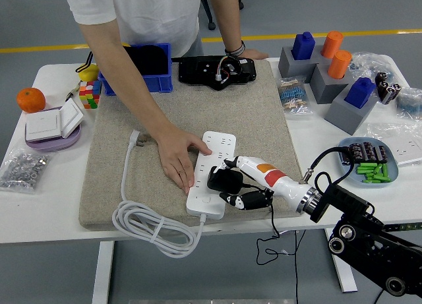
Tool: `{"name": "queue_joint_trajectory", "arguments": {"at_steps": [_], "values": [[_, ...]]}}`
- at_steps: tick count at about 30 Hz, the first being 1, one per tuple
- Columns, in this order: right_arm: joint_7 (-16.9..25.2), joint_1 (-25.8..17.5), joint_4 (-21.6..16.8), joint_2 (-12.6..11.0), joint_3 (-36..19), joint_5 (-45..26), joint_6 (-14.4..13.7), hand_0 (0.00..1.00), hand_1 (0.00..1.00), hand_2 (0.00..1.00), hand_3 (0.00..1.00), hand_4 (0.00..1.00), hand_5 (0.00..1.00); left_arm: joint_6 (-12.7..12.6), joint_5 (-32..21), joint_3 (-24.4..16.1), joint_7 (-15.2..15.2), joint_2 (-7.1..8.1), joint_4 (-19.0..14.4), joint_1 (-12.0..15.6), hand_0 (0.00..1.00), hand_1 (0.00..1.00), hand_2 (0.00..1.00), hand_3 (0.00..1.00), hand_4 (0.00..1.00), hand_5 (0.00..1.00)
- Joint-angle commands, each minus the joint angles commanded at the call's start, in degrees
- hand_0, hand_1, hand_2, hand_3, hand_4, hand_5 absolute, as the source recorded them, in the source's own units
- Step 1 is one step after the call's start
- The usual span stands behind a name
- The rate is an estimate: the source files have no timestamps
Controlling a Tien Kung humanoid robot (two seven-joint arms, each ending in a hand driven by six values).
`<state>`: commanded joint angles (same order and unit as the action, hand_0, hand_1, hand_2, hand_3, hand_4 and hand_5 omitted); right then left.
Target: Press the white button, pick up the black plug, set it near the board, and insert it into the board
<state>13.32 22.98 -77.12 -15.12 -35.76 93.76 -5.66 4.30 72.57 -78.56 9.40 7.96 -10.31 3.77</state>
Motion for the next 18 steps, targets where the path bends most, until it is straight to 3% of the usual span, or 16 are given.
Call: {"name": "queue_joint_trajectory", "arguments": {"at_steps": [18], "values": [[-0.3, 0.0, -0.4, -0.3, 0.9, 0.3, 0.2, 0.688, 0.617, 0.577, 0.582, 0.721, 0.048, 0.0, 0.5, -0.9, 0.0, -0.11, 0.0, 0.2, 0.708, 0.699, 0.671, 0.711, 0.726, 0.283]]}}
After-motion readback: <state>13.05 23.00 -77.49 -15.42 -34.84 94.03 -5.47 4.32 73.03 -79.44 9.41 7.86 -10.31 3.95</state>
